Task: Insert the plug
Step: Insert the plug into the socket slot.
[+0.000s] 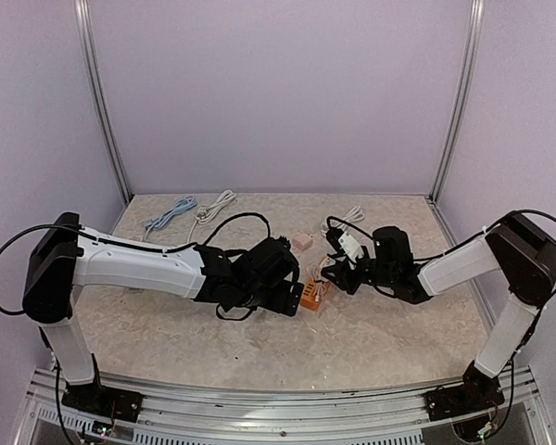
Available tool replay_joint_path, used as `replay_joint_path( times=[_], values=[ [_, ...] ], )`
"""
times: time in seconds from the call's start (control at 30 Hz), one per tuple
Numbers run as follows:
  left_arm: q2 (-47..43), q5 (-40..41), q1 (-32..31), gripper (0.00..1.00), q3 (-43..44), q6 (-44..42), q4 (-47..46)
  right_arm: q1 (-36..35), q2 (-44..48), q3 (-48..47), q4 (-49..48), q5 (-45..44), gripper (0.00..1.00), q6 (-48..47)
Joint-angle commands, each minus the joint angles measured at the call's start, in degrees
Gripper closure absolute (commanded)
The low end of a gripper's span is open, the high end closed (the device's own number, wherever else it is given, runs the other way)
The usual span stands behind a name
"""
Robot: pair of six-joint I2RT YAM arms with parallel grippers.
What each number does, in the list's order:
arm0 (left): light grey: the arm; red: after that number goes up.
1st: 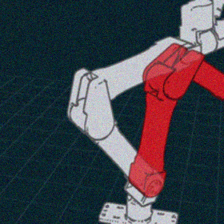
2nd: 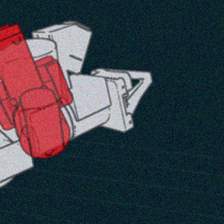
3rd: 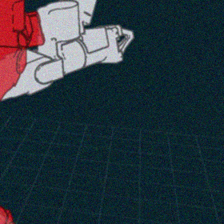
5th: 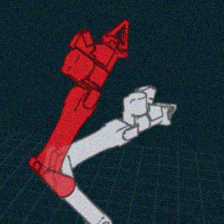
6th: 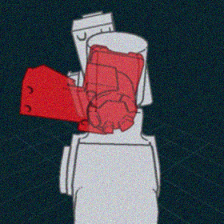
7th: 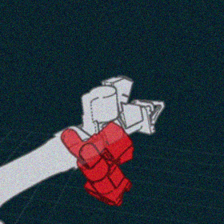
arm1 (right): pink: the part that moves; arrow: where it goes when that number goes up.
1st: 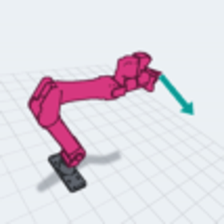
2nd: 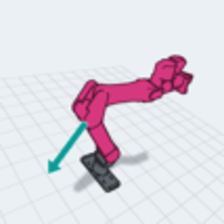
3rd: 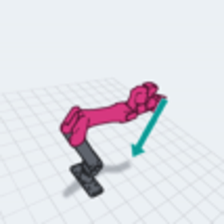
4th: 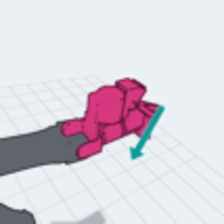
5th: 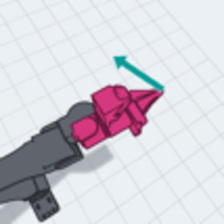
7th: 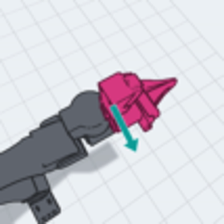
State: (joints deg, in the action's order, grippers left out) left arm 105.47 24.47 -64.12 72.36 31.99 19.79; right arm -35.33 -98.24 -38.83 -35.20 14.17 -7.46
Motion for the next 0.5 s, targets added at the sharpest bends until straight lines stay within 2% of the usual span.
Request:
replay_joint_path(
  times=[0.0,0.23,0.47],
  values=[
    [-1.67,0.41,-0.24,0.01,-0.77,0.84,-0.02,0.61,-3.52,-2.13,2.25,4.03,1.0,-0.61],
    [-1.67,0.49,-0.3,0.01,-0.95,0.95,-0.16,0.62,-5.58,-3.08,2.89,8.42,1.0,0.78],
    [-1.93,0.68,-0.19,0.01,-1.52,1.31,-0.44,0.69,-0.7,-1.2,5.82,7.18,1.0,0.18]
  ],
)
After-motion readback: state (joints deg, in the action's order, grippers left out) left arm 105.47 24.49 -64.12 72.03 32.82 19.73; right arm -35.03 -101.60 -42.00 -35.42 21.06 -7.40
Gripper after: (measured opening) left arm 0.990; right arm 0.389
